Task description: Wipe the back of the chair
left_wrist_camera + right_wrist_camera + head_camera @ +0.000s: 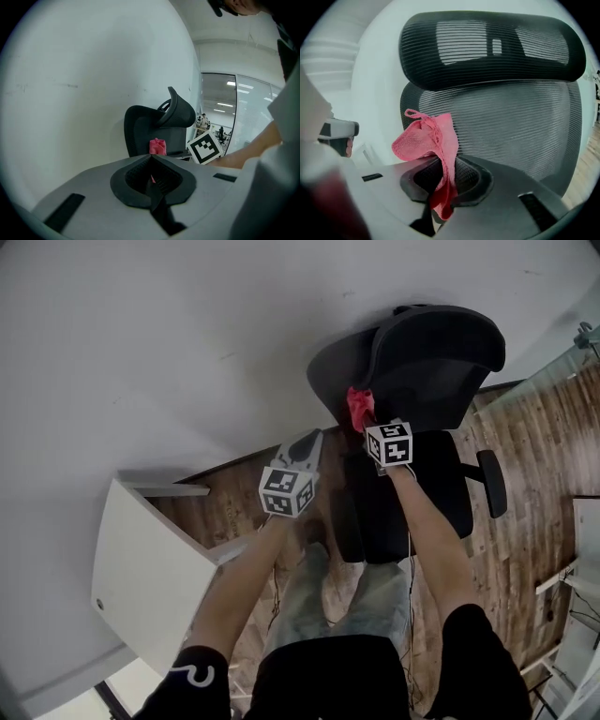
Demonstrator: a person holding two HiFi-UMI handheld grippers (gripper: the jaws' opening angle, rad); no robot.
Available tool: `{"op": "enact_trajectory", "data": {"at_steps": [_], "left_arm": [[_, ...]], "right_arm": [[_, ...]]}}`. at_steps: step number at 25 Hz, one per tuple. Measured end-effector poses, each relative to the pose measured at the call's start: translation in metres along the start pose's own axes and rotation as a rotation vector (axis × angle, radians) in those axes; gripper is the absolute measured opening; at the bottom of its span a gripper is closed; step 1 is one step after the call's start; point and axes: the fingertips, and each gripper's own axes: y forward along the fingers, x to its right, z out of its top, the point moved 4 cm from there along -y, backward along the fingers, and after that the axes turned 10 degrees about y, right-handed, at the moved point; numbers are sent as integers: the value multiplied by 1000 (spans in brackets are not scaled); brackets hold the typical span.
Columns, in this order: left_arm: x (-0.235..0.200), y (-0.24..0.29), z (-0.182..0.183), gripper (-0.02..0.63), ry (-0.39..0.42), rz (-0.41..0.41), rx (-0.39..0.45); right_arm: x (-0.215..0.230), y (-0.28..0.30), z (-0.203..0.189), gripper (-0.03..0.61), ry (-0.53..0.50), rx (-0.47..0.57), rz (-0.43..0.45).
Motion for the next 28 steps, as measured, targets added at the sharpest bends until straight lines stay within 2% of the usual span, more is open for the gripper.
{"op": "enact_trajectory", "data": {"at_steps": [11, 21, 28], "left_arm": [[83, 50, 32, 25, -35, 85, 24], [139, 100, 50, 25, -16, 78, 41], [167, 124, 61, 25, -8, 48, 43]], "right_arm": [[116, -34, 19, 72, 14, -17, -31], [236, -73, 41, 72, 31, 0, -133], [310, -106, 45, 72, 87, -6, -249]]}}
